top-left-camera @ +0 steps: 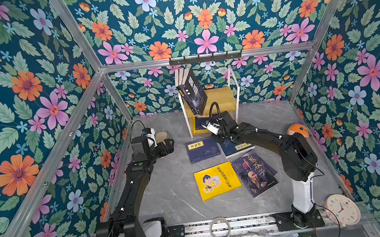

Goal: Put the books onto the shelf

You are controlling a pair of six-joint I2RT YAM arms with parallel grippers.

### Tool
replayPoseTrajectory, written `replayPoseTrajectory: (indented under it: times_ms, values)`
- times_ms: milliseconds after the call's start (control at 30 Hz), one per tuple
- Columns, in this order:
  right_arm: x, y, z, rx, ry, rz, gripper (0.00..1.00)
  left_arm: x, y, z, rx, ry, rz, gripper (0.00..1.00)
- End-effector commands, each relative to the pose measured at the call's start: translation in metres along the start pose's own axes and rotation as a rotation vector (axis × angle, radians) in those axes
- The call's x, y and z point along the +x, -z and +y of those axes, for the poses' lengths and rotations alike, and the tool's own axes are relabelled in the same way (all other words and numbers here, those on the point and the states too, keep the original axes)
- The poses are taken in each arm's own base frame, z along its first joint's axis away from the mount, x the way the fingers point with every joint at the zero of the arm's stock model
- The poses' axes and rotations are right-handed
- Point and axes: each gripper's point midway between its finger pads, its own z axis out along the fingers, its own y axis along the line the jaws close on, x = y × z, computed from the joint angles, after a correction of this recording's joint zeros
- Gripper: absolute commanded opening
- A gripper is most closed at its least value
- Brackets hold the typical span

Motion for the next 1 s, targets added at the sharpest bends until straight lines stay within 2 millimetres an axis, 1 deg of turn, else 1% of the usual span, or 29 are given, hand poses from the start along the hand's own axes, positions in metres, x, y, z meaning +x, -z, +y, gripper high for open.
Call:
replayPoseTrajectory:
  times_ms: [0,67,200,267,367,467,567,700,900,967]
  values:
    - [0.003,0.004,0.02,-0.098,-0.306,-0.033,0.34,0.005,-0.007,-0.01,0.076,0.053,0.007,1.0]
    - [0.012,0.0,0.027,-0.119,-0.413,-0.014,0.36,0.016,-0.014,-0.009,0.095,0.102,0.04,1.0]
    - [0.026,-0.009,0.03,-0.115,-0.552,-0.014,0.39,0.035,-0.027,-0.011,0.115,0.148,0.09,0.99]
    - [0.036,-0.02,0.033,-0.113,-0.595,0.024,0.41,0.043,-0.032,-0.011,0.118,0.172,0.114,0.99]
    - [0.049,-0.03,0.033,-0.089,-0.649,0.082,0.42,0.053,-0.039,-0.011,0.119,0.189,0.145,0.99]
    - [0.057,-0.038,0.03,-0.079,-0.718,0.1,0.42,0.062,-0.044,-0.01,0.114,0.192,0.165,1.0]
    - [0.065,-0.045,0.029,-0.083,-0.783,0.128,0.43,0.071,-0.052,-0.012,0.127,0.199,0.202,1.0]
    - [0.066,-0.054,0.029,-0.089,-0.81,0.132,0.45,0.08,-0.061,-0.014,0.141,0.2,0.24,1.0]
    - [0.076,-0.067,0.033,-0.088,-0.835,0.161,0.45,0.085,-0.075,-0.004,0.095,0.182,0.28,1.0]
    - [0.076,-0.07,0.039,-0.113,-0.839,0.172,0.45,0.087,-0.082,-0.001,0.085,0.191,0.299,1.0]
